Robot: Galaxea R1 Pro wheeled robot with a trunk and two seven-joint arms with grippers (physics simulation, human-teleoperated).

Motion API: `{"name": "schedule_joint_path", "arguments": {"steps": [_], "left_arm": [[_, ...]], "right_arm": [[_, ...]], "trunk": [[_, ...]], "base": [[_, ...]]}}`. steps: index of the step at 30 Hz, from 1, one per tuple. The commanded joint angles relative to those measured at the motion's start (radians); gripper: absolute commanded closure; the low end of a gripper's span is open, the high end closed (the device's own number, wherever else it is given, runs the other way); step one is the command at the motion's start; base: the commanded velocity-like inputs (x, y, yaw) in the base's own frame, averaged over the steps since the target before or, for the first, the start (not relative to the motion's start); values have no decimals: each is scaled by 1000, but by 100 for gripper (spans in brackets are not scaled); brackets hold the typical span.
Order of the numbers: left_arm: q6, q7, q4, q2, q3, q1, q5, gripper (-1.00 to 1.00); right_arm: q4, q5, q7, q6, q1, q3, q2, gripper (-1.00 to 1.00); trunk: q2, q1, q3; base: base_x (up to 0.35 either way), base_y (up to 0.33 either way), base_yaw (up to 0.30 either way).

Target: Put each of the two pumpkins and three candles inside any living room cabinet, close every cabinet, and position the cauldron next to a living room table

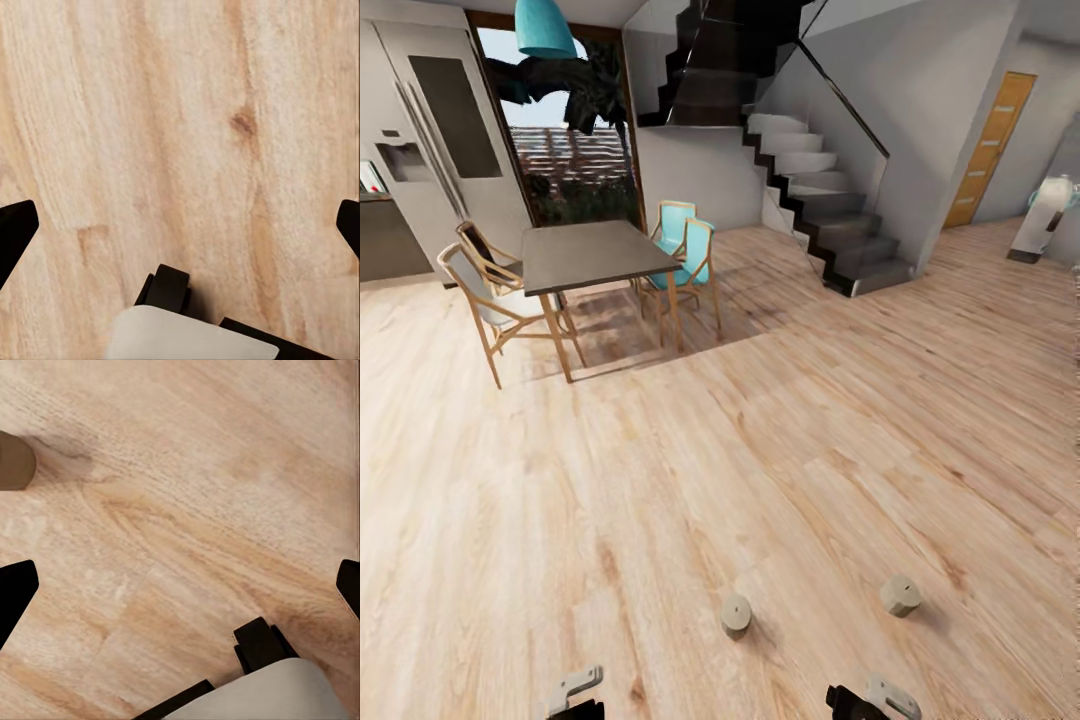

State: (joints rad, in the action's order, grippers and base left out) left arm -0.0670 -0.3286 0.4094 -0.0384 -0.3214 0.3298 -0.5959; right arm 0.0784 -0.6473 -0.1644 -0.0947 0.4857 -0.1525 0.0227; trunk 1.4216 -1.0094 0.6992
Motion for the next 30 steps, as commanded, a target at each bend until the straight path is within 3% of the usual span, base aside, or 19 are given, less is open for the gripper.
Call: {"name": "schedule_joint_path", "arguments": {"steps": [1,10,20,30], "left_arm": [[-5,-9,3,-1,-8,0,-5,-100],[-5,-9,3,-1,-9,0,-5,-100],[-5,-9,3,-1,-9,0,-5,-100],[-5,-9,3,-1,-8,0,-5,-100]], "right_arm": [[0,-9,-4,-3,1,-9,0,-100],[1,-9,-3,-4,1,-9,0,-100],[0,-9,-3,-4,1,-9,0,-100],[1,-9,-3,-4,1,-9,1,-100]], "trunk": [[0,0,2],[0,0,6],[0,0,7],[0,0,11]], "base": [[183,-176,-123],[213,-208,-66],[216,-197,-259],[32,-180,-273]]}}
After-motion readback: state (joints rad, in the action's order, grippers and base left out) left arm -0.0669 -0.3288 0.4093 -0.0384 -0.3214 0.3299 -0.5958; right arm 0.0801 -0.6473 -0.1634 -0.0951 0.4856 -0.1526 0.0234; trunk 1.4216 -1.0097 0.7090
